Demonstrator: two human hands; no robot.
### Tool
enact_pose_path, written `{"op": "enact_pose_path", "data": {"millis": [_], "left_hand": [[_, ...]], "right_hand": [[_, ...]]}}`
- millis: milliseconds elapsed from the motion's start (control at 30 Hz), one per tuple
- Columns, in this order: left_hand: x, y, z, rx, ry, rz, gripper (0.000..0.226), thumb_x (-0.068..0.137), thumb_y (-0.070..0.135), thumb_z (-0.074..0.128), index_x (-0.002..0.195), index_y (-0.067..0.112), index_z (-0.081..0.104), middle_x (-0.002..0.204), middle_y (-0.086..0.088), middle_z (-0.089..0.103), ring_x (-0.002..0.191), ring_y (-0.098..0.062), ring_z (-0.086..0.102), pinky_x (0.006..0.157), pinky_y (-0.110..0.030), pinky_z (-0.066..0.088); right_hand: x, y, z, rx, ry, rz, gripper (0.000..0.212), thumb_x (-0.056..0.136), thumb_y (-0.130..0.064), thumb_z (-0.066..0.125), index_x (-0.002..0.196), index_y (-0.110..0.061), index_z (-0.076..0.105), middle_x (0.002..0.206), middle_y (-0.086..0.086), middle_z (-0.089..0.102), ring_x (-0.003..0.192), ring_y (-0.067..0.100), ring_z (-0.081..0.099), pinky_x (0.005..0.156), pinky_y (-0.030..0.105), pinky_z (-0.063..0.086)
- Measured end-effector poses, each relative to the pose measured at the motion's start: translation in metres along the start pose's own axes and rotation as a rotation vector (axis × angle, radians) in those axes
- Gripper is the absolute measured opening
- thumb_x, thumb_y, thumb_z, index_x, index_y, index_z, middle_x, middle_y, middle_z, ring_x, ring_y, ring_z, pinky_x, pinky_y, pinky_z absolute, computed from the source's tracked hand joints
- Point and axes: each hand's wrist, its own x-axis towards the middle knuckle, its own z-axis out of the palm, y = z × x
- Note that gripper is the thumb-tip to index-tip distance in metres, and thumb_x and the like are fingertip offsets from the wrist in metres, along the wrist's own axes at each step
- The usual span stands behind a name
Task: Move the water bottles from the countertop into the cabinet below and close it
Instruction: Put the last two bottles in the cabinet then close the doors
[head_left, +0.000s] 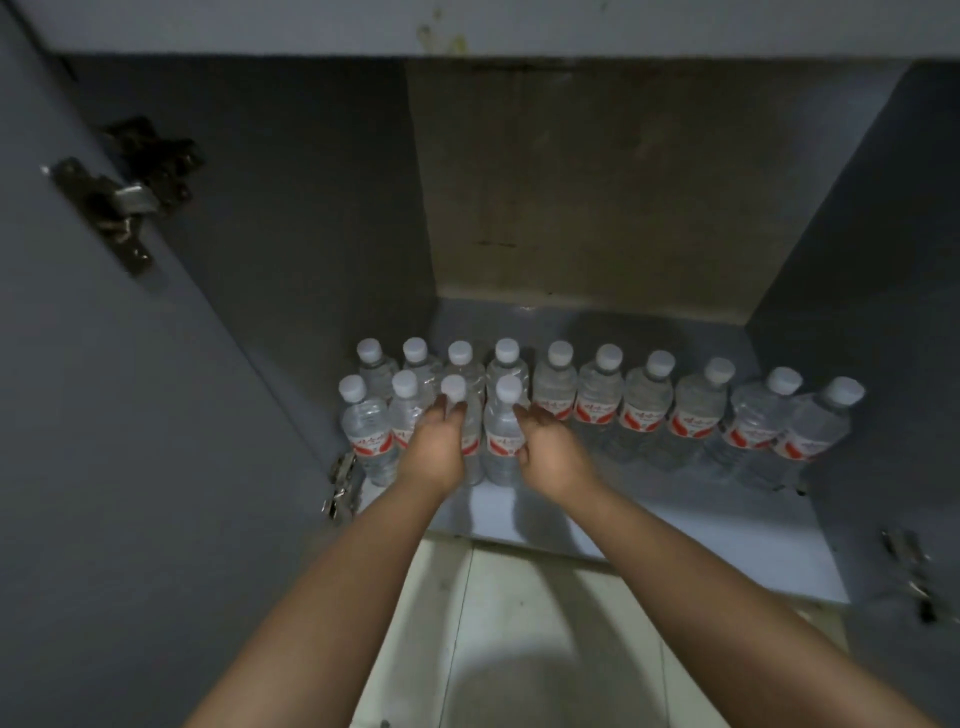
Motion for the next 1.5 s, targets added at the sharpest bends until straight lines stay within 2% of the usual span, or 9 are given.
{"op": "enact_pose_path", "data": {"millis": [200,367,500,667,833,933,1033,1200,1500], "left_hand": [[-0.077,0.025,-0.044,0.137,-0.15,-0.011,0.056,0.093,0.006,0.042,0.147,0.017,0.028,0.16,-0.005,0.015,0.148,-0.026,0.008,0.121,-0.033,0.015],[-0.162,0.069,-0.114,0.189,-0.257,-0.025,0.046,0.102,0.022,0.029,0.148,0.021,0.023,0.161,-0.001,0.01,0.149,-0.025,-0.003,0.122,-0.04,0.006],[-0.225,0.109,-0.172,0.21,-0.315,-0.051,0.047,0.103,0.028,0.026,0.149,0.023,0.02,0.161,0.002,0.005,0.149,-0.025,-0.008,0.122,-0.041,0.002],[-0.279,0.157,-0.228,0.164,-0.315,0.003,0.047,0.103,0.029,0.025,0.149,0.024,0.018,0.161,0.003,0.003,0.149,-0.024,-0.008,0.122,-0.042,0.0],[-0.332,0.2,-0.265,0.147,-0.305,0.146,0.047,0.103,0.03,0.023,0.15,0.026,0.016,0.161,0.004,0.005,0.149,-0.023,-0.009,0.122,-0.041,0.0],[-0.355,0.232,-0.276,0.148,-0.272,0.233,0.048,0.103,0.031,0.022,0.15,0.027,0.012,0.161,0.004,0.003,0.149,-0.022,-0.009,0.122,-0.04,-0.001],[-0.373,0.266,-0.279,0.145,-0.265,0.305,0.048,0.103,0.032,0.022,0.15,0.027,0.011,0.161,0.005,0.002,0.149,-0.022,-0.009,0.122,-0.039,0.0],[-0.394,0.307,-0.274,0.15,-0.274,0.337,0.048,0.103,0.033,0.021,0.15,0.029,0.012,0.161,0.007,0.0,0.149,-0.021,-0.01,0.122,-0.038,-0.001],[-0.398,0.313,-0.268,0.168,-0.256,0.231,0.048,0.103,0.033,0.021,0.15,0.028,0.012,0.161,0.006,0.001,0.149,-0.021,-0.009,0.123,-0.038,0.001]], "right_hand": [[-0.079,-0.024,-0.042,-0.078,-0.114,0.072,0.045,0.092,-0.009,0.042,0.136,-0.005,0.038,0.142,0.016,0.043,0.13,0.029,0.04,0.107,0.031,0.033],[-0.166,-0.054,-0.096,-0.128,-0.204,0.081,0.045,0.098,-0.021,0.035,0.141,-0.01,0.031,0.153,0.012,0.026,0.143,0.028,0.018,0.119,0.037,0.01],[-0.239,-0.072,-0.153,-0.08,-0.143,0.115,0.046,0.097,-0.024,0.038,0.14,-0.008,0.034,0.152,0.012,0.03,0.143,0.027,0.019,0.12,0.039,0.008],[-0.32,-0.084,-0.219,0.01,0.064,0.196,0.038,0.089,-0.015,0.048,0.123,0.0,0.055,0.134,0.02,0.054,0.132,0.035,0.041,0.116,0.049,0.018],[-0.404,-0.084,-0.284,-0.149,0.309,0.205,0.039,0.074,-0.021,0.042,0.091,-0.001,0.071,0.095,0.017,0.074,0.097,0.038,0.068,0.084,0.065,0.045],[-0.46,-0.067,-0.316,-0.238,0.377,0.282,0.041,0.076,-0.02,0.04,0.096,-0.001,0.069,0.101,0.02,0.072,0.101,0.041,0.066,0.085,0.066,0.044],[-0.506,-0.035,-0.334,-0.218,0.329,0.563,0.042,0.074,-0.015,0.051,0.108,0.007,0.062,0.115,0.032,0.063,0.107,0.051,0.059,0.085,0.069,0.042],[-0.543,-0.002,-0.328,0.094,0.222,0.715,0.048,0.098,-0.012,0.034,0.143,0.001,0.02,0.155,0.02,0.014,0.142,0.029,0.022,0.114,0.03,0.019],[-0.521,-0.006,-0.324,0.149,0.165,0.404,0.045,0.09,0.0,0.043,0.134,-0.008,0.043,0.143,0.012,0.036,0.124,0.028,0.045,0.103,0.029,0.038]]}}
